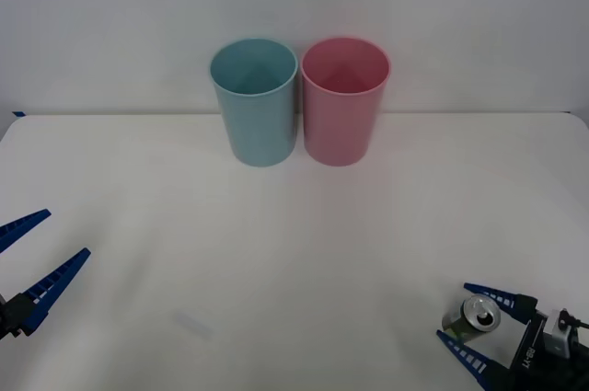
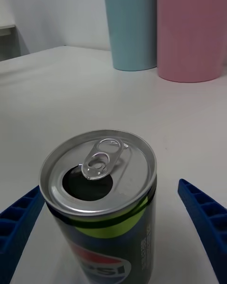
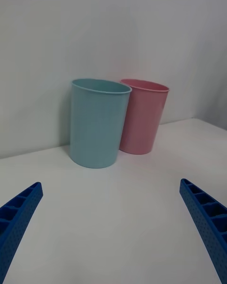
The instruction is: Grasp the object on the table and drop it into the matching bin: aluminum can to the light blue bin, PET bottle to the pink bin.
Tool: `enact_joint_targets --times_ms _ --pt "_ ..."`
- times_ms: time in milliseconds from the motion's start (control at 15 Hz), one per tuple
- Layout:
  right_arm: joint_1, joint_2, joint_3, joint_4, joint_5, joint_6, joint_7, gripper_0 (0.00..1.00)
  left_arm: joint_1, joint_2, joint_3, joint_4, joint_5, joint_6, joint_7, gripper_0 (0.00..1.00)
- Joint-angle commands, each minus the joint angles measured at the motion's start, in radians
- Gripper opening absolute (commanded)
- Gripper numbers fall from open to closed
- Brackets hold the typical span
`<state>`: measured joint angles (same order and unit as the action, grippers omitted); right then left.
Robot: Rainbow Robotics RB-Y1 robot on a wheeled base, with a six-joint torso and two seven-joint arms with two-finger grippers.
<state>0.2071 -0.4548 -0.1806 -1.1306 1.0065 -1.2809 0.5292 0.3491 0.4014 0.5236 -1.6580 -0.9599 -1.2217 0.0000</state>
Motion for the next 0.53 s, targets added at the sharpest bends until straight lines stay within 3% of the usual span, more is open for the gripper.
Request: enact_joint_targets --times_ms 67,533 --pt "0.000 0.001 0.000 -0.001 0.000 0.000 0.002 0.00 0.000 0.000 0.000 0.000 0.000 0.000 0.000 1.00" --pt "-0.002 -0.001 0.000 -0.001 -0.006 0.000 0.002 0.00 0.000 0.000 0.000 0.000 0.000 0.000 0.000 1.00"
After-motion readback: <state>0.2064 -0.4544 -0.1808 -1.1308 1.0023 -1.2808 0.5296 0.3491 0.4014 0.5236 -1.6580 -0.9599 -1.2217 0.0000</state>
